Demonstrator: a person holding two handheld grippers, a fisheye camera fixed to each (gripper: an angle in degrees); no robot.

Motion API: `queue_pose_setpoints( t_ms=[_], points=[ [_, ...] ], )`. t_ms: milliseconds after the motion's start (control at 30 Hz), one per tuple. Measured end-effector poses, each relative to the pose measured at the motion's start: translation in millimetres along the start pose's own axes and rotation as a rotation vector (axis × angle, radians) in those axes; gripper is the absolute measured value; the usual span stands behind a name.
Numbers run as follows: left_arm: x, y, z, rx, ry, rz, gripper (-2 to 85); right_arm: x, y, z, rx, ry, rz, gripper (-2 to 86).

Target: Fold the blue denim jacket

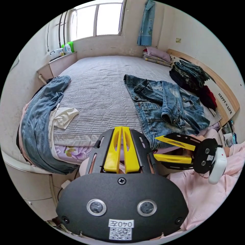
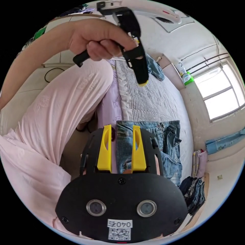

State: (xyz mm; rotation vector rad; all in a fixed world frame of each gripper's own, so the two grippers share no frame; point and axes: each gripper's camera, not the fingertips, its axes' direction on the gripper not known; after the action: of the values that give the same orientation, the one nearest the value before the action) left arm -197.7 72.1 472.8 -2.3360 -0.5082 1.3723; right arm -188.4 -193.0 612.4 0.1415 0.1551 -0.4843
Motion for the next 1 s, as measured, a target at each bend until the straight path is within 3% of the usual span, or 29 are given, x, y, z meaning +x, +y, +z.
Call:
queue_pose_setpoints(
  t_ms=[133,200,367,533,700,900,1000],
  points=[
    [-28,-12,3,0.015,0.026,-0.019,-0.8,-16,1,54,-0.075,0.125,-0.046,6.4],
    [-42,-28,8,0.020,0.035,-0.003,-0.6,-2,12,51,-0.017,0.125,0.037,4.4],
    [-65,-98,41,0.070,0.152,0.076,3.6,67,59,42,0.097,-0.162,0.306,3.8],
    [-95,-224,113,0.076,0.233,0.055,9.8,84,79,65,0.116,-0.270,0.368,3.8],
    [-105,-343,207,-0.035,0.448,0.057,17.4,96,99,81,0.135,-0.336,0.382,3.9],
    [-106,-375,291,-0.240,0.353,0.124,19.5,116,131,92,0.188,-0.432,0.408,3.9],
    [-118,-373,294,-0.171,0.387,0.118,18.7,124,146,95,0.212,-0.479,0.428,3.9]
  ],
)
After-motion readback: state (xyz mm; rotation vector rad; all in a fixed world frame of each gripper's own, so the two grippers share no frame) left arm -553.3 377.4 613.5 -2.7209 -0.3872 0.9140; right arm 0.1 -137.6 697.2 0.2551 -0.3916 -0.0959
